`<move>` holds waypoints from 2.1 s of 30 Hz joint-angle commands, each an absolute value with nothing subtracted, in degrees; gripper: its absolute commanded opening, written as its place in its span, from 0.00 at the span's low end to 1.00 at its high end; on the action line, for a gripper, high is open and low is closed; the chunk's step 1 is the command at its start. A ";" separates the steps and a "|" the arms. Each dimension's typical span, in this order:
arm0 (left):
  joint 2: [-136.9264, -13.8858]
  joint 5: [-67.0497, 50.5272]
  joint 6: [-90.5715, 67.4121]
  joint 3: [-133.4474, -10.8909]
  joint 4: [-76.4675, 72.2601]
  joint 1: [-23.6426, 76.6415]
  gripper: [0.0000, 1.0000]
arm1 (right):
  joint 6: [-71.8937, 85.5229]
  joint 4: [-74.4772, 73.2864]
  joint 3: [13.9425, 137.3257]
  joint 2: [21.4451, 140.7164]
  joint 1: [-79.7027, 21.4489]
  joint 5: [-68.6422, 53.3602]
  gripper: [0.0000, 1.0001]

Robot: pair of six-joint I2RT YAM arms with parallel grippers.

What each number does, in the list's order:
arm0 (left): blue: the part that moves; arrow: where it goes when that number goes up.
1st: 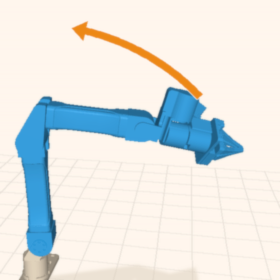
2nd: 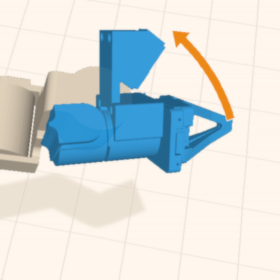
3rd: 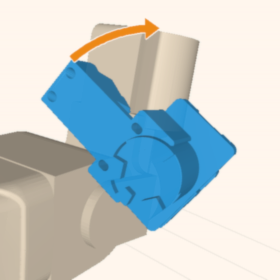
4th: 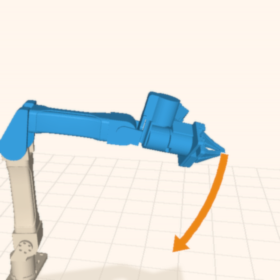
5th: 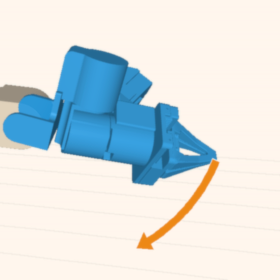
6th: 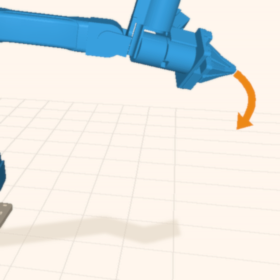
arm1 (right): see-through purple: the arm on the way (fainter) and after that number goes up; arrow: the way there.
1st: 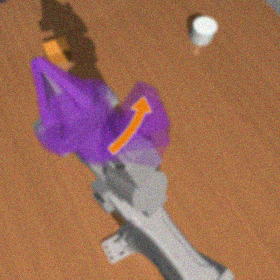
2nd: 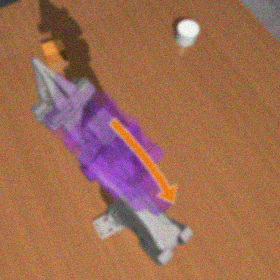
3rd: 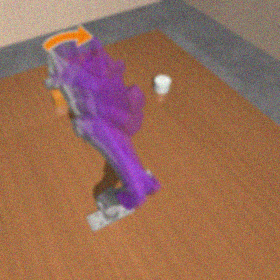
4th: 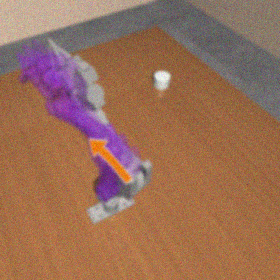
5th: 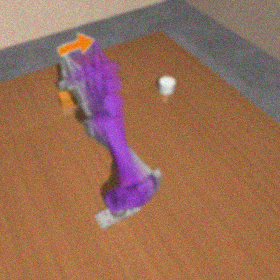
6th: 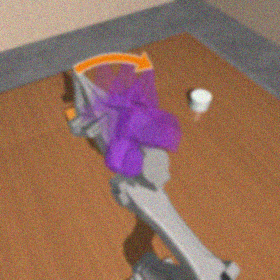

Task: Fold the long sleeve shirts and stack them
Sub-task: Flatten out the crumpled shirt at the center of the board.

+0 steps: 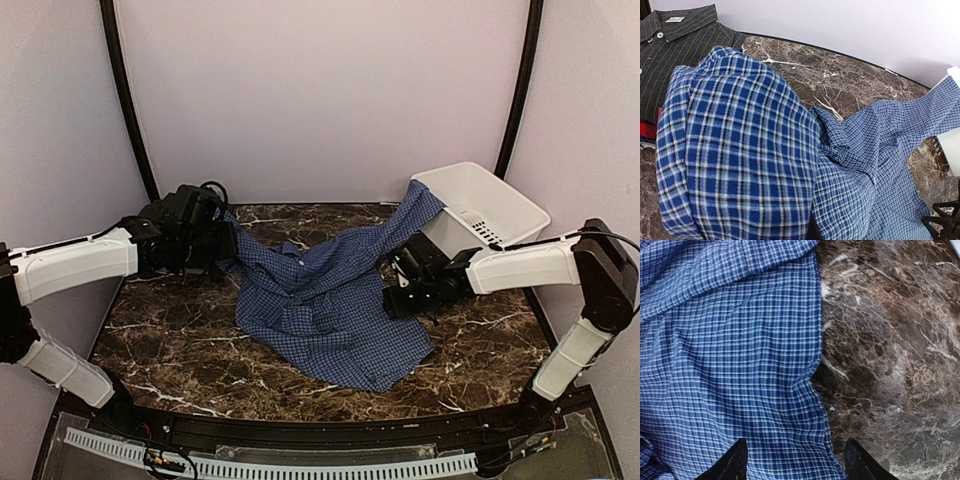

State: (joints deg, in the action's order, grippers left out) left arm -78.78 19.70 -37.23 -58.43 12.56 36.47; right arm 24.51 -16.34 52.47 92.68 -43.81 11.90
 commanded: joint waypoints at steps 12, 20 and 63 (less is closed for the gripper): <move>-84.55 17.66 -33.76 -66.18 13.16 34.69 0.00 | 27.74 -9.88 45.38 94.54 -42.18 12.92 0.27; -89.34 16.56 -32.34 -71.23 13.16 32.28 0.00 | 33.39 -17.85 40.29 85.63 -42.09 12.82 0.00; -92.02 -2.47 -31.33 -71.37 18.55 31.37 0.75 | 32.08 -19.37 49.81 71.84 -53.53 9.41 0.80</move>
